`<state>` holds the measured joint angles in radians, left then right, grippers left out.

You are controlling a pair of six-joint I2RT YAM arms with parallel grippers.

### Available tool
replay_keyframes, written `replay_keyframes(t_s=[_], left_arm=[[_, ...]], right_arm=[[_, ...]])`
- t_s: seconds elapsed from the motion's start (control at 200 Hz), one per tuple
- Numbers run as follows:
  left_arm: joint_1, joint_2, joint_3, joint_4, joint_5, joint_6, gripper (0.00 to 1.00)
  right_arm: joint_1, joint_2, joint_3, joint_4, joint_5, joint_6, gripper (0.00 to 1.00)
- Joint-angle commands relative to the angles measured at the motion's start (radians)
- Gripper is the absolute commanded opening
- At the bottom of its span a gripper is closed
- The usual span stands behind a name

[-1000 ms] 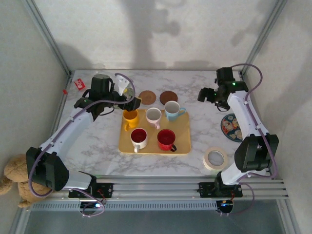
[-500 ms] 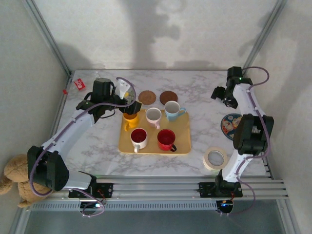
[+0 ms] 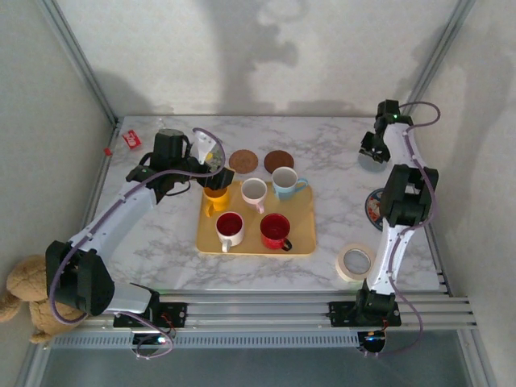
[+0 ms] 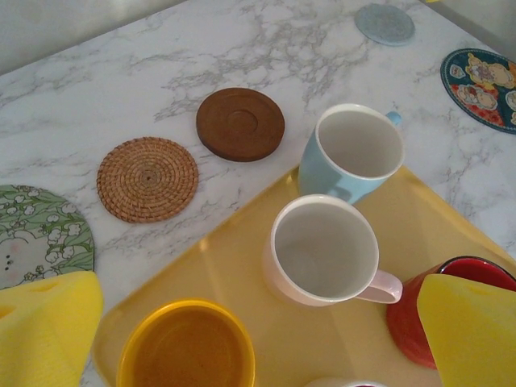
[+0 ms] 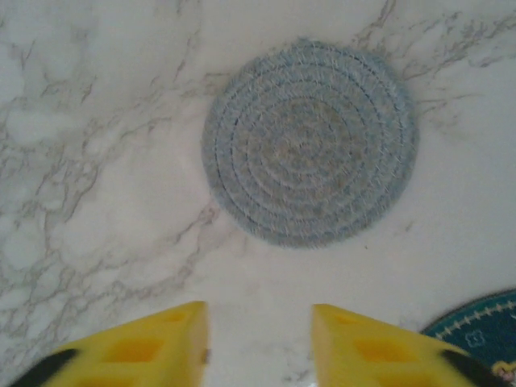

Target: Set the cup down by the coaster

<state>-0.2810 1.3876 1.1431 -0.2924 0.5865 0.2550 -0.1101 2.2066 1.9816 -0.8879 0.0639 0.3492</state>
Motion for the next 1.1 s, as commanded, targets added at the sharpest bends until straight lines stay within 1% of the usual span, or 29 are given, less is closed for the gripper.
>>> replay_keyframes(t_s=[0.0,0.105,0.26,0.511,0.576,0.636,0.766,0.836,0.951,1.096], left_arm=[[-0.006,0.018,0.015,-0.015,-0.001,0.008,1.00],[-0.006,0.033,0.017,-0.007,0.004,-0.001,1.00],[-0.006,0.058,0.019,0.004,0.004,-0.017,1.00],[-0.006,0.078,0.027,0.005,-0.001,-0.032,1.00],[-0.006,0.083,0.033,0.007,-0.004,-0.036,1.00],[-0.006,0.085,0.039,0.008,-0.005,-0.040,1.00],[-0.006,0.091,0.047,0.006,-0.008,-0.043,1.00],[-0.006,0.090,0.048,0.007,-0.007,-0.045,1.00],[-0.006,0.093,0.049,0.008,-0.007,-0.048,1.00],[-0.006,0.082,0.046,-0.004,-0.011,-0.043,1.00]], right_arm=[[-0.012,0.048,0.077,-0.063,0.038,-0.007,0.25],[-0.022,0.104,0.129,-0.079,0.050,-0.009,0.10],[-0.035,0.184,0.217,-0.110,0.066,-0.009,0.04],[-0.042,0.266,0.364,-0.187,0.090,-0.022,0.05],[-0.042,0.266,0.367,-0.187,0.082,-0.018,0.04],[-0.040,0.257,0.358,-0.178,0.070,-0.011,0.00],[-0.021,0.223,0.325,-0.150,0.090,0.006,0.00],[-0.008,0.206,0.307,-0.134,0.105,0.045,0.00],[0.005,0.181,0.259,-0.088,0.115,0.151,0.00],[0.021,0.184,0.234,-0.055,0.157,0.272,0.00]])
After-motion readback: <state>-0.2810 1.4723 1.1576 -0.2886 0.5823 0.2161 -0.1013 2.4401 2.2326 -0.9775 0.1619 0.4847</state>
